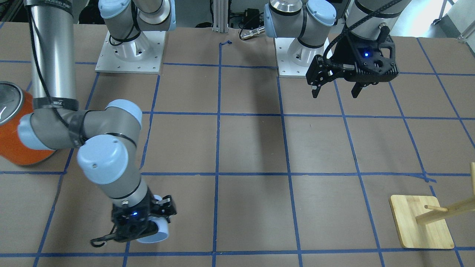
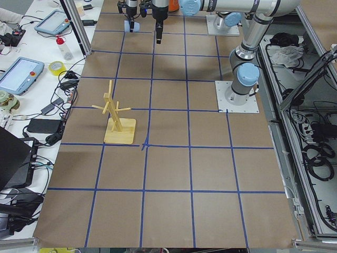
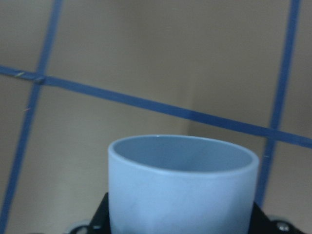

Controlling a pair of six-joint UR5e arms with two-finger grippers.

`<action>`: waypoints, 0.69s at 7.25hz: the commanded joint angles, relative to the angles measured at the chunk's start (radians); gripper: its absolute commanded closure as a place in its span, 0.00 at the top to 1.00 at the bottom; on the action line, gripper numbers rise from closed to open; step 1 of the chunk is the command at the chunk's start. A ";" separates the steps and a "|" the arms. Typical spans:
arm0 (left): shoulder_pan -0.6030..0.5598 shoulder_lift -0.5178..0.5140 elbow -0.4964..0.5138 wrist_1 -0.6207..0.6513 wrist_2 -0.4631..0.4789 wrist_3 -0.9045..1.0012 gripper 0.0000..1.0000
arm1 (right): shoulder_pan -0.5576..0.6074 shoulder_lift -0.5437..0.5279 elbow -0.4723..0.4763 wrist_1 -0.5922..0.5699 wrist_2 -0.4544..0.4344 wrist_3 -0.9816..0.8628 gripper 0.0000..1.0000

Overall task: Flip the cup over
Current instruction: 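Lift the cup with the right gripper and carry it toward the table center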

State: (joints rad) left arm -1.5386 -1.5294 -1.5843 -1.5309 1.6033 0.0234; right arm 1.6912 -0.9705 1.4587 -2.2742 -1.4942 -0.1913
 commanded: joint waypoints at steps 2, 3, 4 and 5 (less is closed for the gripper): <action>0.000 0.003 0.001 0.000 0.001 0.003 1.00 | 0.186 -0.005 -0.001 -0.007 0.008 -0.231 0.64; 0.000 0.006 0.001 0.000 0.001 0.003 1.00 | 0.224 0.001 -0.003 -0.014 -0.001 -0.313 0.63; 0.000 0.006 0.001 0.000 0.001 0.004 1.00 | 0.252 0.019 -0.001 -0.030 -0.003 -0.518 0.63; 0.000 0.008 0.001 0.000 0.001 0.004 1.00 | 0.257 0.028 0.003 -0.057 -0.001 -0.656 0.62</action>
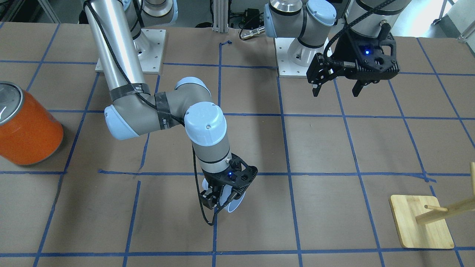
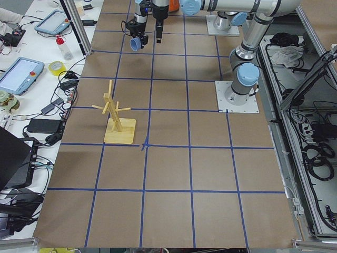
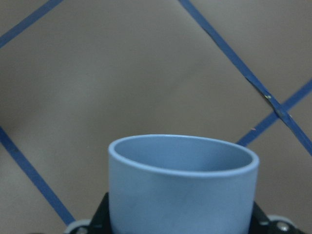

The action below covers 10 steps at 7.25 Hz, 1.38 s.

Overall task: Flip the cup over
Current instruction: 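Lift the cup with the right gripper and carry it toward the table center, then lower the cup onto the table with the right gripper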

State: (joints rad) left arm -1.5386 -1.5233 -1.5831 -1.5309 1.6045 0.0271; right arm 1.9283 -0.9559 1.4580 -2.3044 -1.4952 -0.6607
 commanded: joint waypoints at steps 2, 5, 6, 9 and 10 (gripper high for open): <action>0.000 0.002 0.000 0.000 -0.001 0.001 1.00 | 0.028 0.029 0.025 -0.114 0.000 -0.412 0.59; 0.000 0.002 0.000 0.000 -0.001 0.001 1.00 | 0.029 0.026 0.117 -0.142 0.004 -0.585 0.54; 0.000 0.002 0.000 0.000 -0.001 0.001 1.00 | 0.032 0.026 0.122 -0.142 0.013 -0.585 0.52; 0.000 0.002 0.000 0.000 -0.001 0.001 1.00 | 0.046 0.028 0.124 -0.141 0.012 -0.583 0.64; 0.000 0.002 0.000 0.000 -0.001 0.001 1.00 | 0.046 0.028 0.124 -0.139 0.012 -0.585 1.00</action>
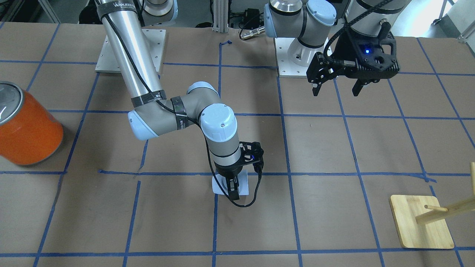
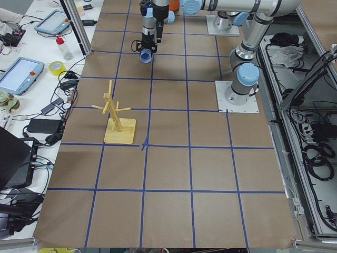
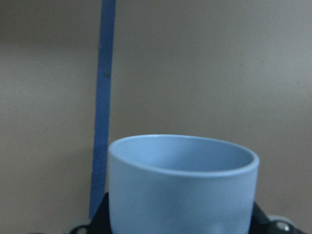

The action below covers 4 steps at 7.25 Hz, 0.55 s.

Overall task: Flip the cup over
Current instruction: 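Lower the cup onto the table with the right gripper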

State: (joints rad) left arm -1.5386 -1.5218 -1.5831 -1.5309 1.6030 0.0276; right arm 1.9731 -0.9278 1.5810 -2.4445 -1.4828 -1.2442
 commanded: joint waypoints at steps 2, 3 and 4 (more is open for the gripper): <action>0.000 0.000 0.000 0.000 0.000 0.000 1.00 | 0.001 -0.003 0.001 0.001 -0.001 -0.003 1.00; 0.000 0.000 0.000 0.000 0.000 0.000 1.00 | 0.000 -0.029 -0.001 0.013 -0.005 -0.001 1.00; 0.000 0.000 0.000 0.000 0.000 0.000 1.00 | -0.003 -0.099 0.002 0.071 -0.008 0.000 1.00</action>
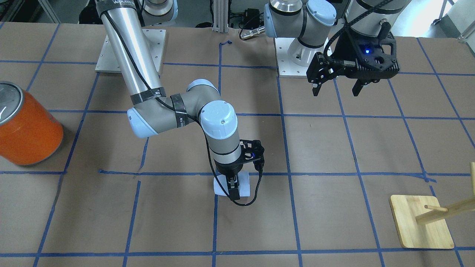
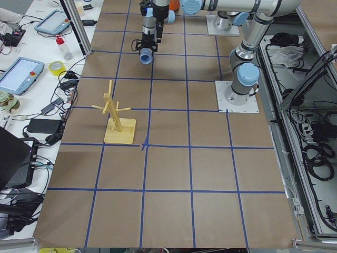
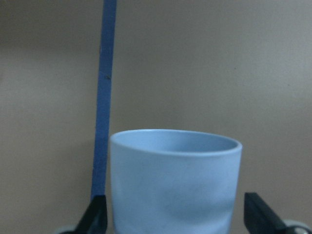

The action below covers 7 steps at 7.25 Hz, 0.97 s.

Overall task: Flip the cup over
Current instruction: 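Release the cup on its side and raise the right gripper away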

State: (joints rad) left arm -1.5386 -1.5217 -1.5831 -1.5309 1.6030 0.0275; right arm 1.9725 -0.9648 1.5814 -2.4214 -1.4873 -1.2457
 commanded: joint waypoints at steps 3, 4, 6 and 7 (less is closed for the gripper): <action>0.000 0.000 -0.006 -0.002 0.000 0.002 1.00 | -0.120 -0.318 0.000 0.290 -0.001 0.099 1.00; 0.002 0.000 -0.017 0.002 -0.011 0.008 1.00 | -0.194 -0.425 0.000 0.394 -0.008 0.139 1.00; 0.034 -0.035 -0.060 0.018 -0.185 -0.001 1.00 | -0.363 -0.578 0.000 0.580 -0.011 0.288 1.00; 0.052 -0.072 -0.102 0.052 -0.251 0.011 1.00 | -0.421 -0.612 0.000 0.657 -0.011 0.395 1.00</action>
State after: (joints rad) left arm -1.5078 -1.5565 -1.6422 -1.5057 1.4397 0.0311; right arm 1.6333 -1.5171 1.5816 -1.8661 -1.4979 -0.9671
